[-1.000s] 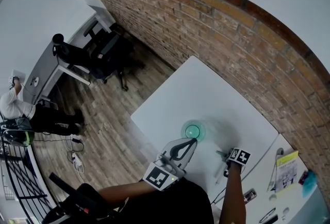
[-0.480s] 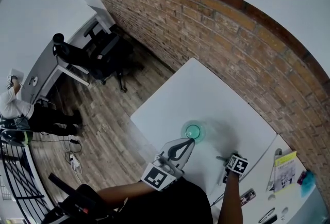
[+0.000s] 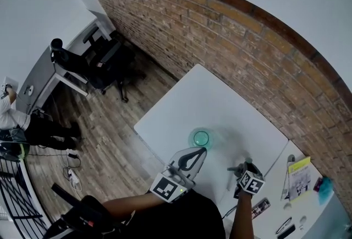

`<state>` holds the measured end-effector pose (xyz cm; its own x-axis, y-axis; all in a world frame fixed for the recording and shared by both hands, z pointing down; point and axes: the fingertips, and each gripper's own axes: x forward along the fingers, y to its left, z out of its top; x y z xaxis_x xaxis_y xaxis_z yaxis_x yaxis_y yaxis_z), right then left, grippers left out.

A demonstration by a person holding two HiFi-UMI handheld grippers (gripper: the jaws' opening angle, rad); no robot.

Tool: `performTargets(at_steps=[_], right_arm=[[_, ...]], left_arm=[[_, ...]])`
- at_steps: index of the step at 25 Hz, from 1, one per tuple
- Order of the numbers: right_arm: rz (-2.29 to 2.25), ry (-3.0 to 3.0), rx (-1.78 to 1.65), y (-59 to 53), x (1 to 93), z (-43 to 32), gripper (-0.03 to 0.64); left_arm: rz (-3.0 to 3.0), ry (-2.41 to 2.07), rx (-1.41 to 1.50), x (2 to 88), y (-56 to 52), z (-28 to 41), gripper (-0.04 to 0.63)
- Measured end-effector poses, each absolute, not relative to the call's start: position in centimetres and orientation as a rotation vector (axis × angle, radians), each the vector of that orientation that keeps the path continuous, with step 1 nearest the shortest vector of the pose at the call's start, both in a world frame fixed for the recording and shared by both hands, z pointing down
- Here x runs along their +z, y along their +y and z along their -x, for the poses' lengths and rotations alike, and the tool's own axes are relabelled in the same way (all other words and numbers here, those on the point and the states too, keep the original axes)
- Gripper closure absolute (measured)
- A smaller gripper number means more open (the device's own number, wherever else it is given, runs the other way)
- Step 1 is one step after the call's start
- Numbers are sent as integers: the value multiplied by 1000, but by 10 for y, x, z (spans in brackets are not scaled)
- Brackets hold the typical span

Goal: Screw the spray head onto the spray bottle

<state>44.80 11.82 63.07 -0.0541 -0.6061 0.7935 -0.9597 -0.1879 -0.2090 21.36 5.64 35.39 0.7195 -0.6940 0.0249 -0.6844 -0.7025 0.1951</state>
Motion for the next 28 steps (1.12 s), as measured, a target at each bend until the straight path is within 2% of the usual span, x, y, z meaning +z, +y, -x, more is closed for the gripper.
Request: performTargets(at_steps=[28], right_arm=[[-2135, -1776, 768, 141, 520, -454, 543]], left_arm=[[-2781, -1009, -80, 353, 78, -212, 595]])
